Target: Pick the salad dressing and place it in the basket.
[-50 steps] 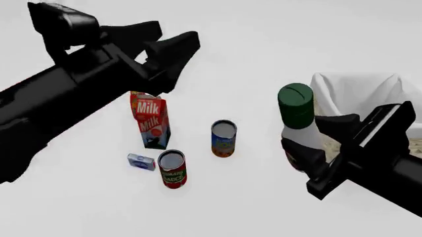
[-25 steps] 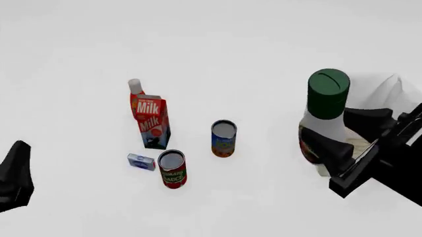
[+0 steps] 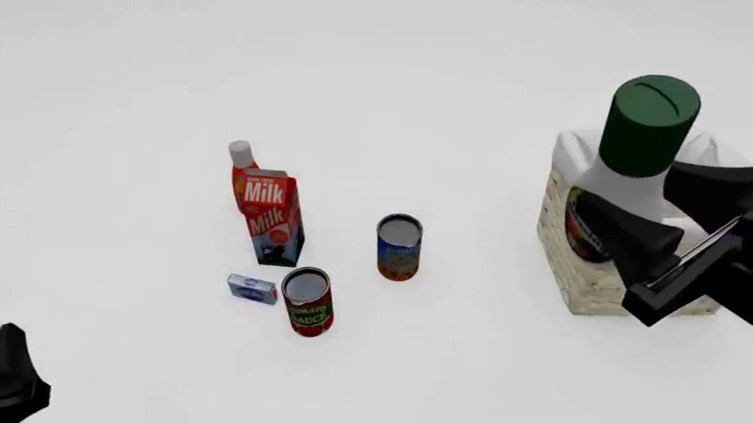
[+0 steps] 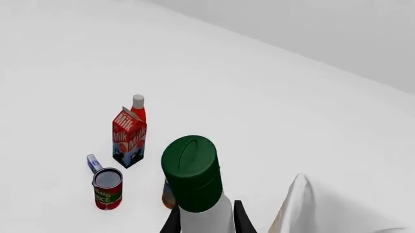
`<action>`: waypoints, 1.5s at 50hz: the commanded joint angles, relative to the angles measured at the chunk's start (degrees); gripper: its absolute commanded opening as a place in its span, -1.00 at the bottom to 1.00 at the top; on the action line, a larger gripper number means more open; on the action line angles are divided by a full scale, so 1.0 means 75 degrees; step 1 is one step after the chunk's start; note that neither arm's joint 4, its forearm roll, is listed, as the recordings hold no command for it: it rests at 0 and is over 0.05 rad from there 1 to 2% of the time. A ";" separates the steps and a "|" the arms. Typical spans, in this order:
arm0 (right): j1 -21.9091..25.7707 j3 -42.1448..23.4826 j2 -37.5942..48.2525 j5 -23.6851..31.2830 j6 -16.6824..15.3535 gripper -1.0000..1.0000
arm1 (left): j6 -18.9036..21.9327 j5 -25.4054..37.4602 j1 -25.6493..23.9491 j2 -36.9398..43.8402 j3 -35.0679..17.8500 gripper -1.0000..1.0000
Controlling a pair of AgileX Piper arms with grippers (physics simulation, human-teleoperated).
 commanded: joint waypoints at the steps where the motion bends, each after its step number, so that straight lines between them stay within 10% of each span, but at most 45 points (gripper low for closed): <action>1: -0.0291 -0.0362 -0.0120 -0.0004 -0.0027 -1.00 | 0.0507 0.0426 -0.0130 -0.0140 0.0096 1.00; 21: -0.1046 -0.1158 0.0144 0.0024 -0.0265 -1.00 | 0.0456 0.0603 -0.0219 -0.0140 0.0096 1.00; 75: -0.4529 -0.1948 0.2840 -0.2079 0.1480 -1.00 | 0.0559 0.0504 -0.0272 -0.0140 0.0096 1.00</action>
